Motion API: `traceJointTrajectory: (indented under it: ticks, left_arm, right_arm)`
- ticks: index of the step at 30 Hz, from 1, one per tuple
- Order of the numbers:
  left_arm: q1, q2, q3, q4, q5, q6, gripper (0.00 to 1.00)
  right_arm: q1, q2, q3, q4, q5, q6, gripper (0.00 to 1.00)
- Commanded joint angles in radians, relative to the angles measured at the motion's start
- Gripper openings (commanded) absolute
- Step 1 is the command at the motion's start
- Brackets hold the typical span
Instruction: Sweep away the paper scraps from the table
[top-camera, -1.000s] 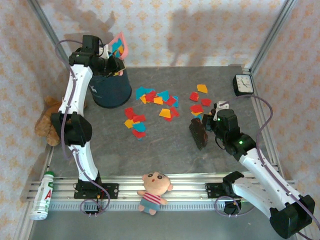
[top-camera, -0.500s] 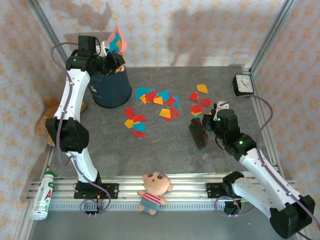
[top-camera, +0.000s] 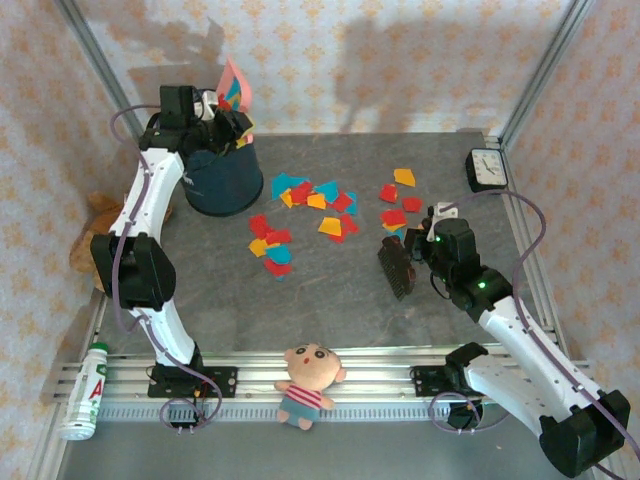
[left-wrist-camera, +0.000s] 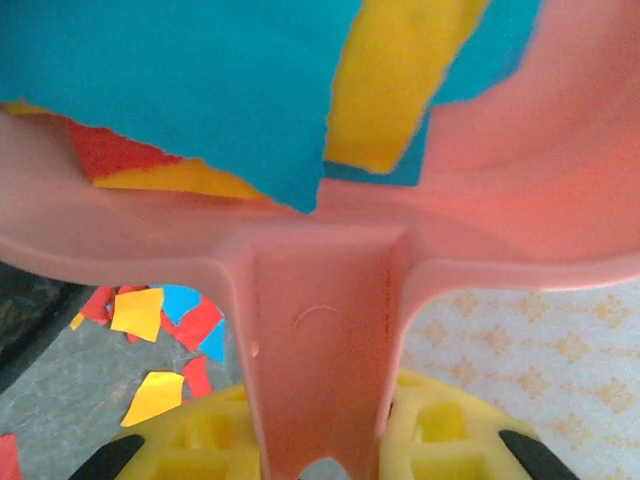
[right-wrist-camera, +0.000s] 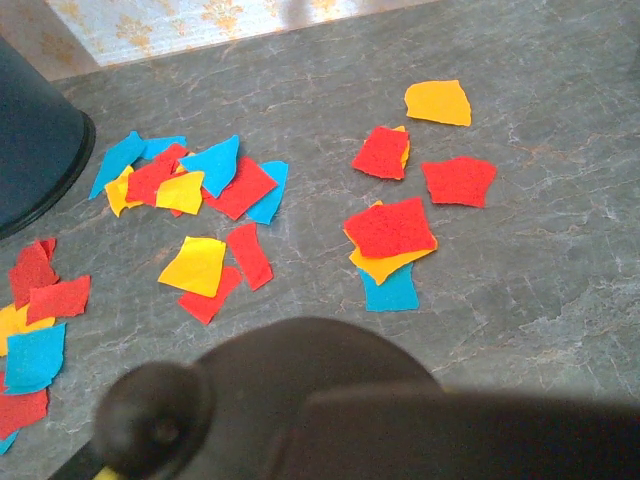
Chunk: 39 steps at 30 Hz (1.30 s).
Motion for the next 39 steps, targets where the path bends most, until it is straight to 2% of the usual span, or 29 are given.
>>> traceJointTrajectory:
  ticks: [1,11,17,23,35,39]
  left_arm:
    - [0.011,-0.062,-0.027,0.169,0.047,-0.1,0.0]
    - [0.019,-0.111,-0.181,0.453,0.064,-0.325,0.0]
    - [0.024,-0.126,-0.242,0.558,0.06,-0.411,0.0]
    - [0.029,-0.121,-0.314,0.764,0.072,-0.576,0.0]
    - [0.039,-0.126,-0.401,1.013,0.048,-0.793,0.0]
    - [0.041,-0.132,-0.408,1.025,0.046,-0.808,0.0]
  right_arm:
    - [0.007,-0.024,0.001,0.012,0.005,0.011,0.0]
    - [0.006,-0.027,0.003,0.008,0.008,0.009,0.0]
    - [0.006,-0.027,0.002,0.009,0.008,0.009,0.0]
    - [0.007,-0.027,-0.001,0.009,0.009,0.007,0.0]
    - [0.007,-0.027,-0.011,0.011,0.01,0.009,0.0]
    - [0.007,-0.027,-0.012,0.014,0.009,0.008,0.0]
